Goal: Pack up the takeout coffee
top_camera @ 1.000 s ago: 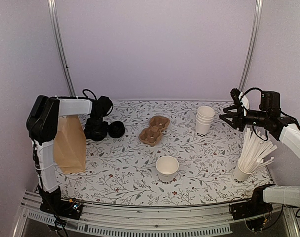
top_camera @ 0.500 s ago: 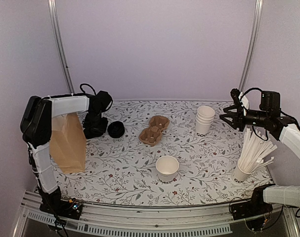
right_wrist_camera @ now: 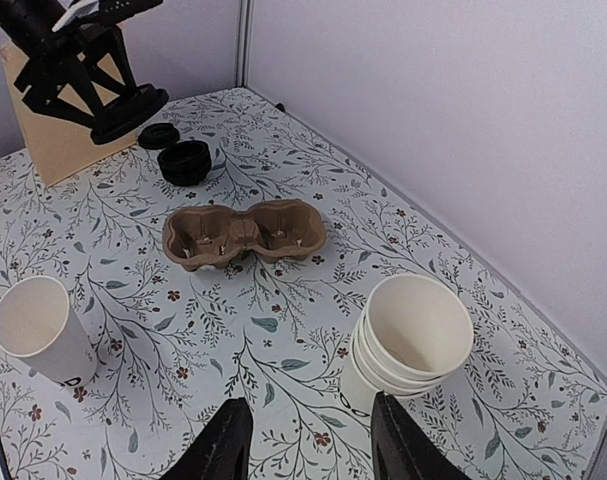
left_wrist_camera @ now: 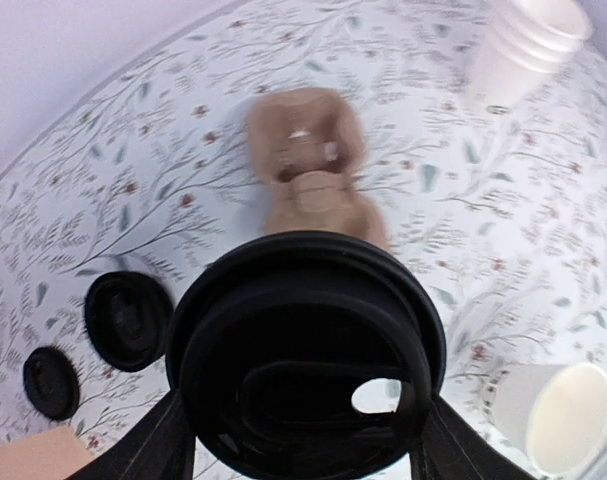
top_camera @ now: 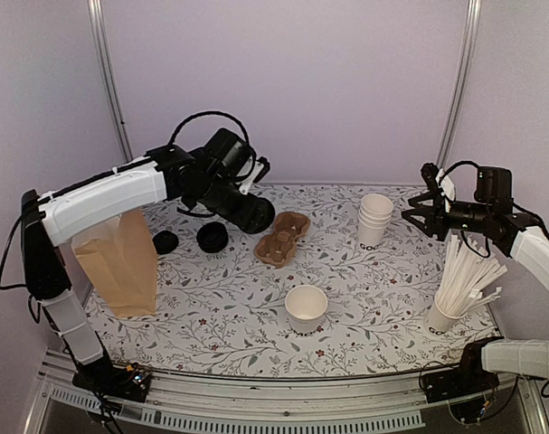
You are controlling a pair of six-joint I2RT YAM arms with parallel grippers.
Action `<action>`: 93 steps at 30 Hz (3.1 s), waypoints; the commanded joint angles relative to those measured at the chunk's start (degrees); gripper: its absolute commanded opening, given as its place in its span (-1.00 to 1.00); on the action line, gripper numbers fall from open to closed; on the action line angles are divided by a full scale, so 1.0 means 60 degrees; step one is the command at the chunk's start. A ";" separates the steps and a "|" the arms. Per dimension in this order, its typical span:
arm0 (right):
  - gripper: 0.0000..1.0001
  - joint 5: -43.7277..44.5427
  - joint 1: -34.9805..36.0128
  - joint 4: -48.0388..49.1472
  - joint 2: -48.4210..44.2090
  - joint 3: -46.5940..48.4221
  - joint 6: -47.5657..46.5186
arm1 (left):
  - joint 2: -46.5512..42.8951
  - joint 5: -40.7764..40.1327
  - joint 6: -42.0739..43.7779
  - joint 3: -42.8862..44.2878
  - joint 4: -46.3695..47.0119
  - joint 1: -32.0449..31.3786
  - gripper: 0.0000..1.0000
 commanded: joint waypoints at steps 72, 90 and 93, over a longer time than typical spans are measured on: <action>-0.13 -0.0022 0.0007 -0.0111 -0.0033 -0.0087 -0.0130 | 0.3415 0.2298 0.1694 0.2385 -0.3238 -0.3793 0.37; -0.13 -0.1197 0.0241 -0.2396 0.0189 0.2268 -0.0390 | 0.1912 0.3277 0.1874 -0.0062 -0.0464 -0.2871 0.42; -0.13 -0.1199 0.0764 -0.3315 0.0290 0.2977 -0.0616 | 0.1789 0.3649 0.1832 -0.0250 -0.0034 -0.2852 0.43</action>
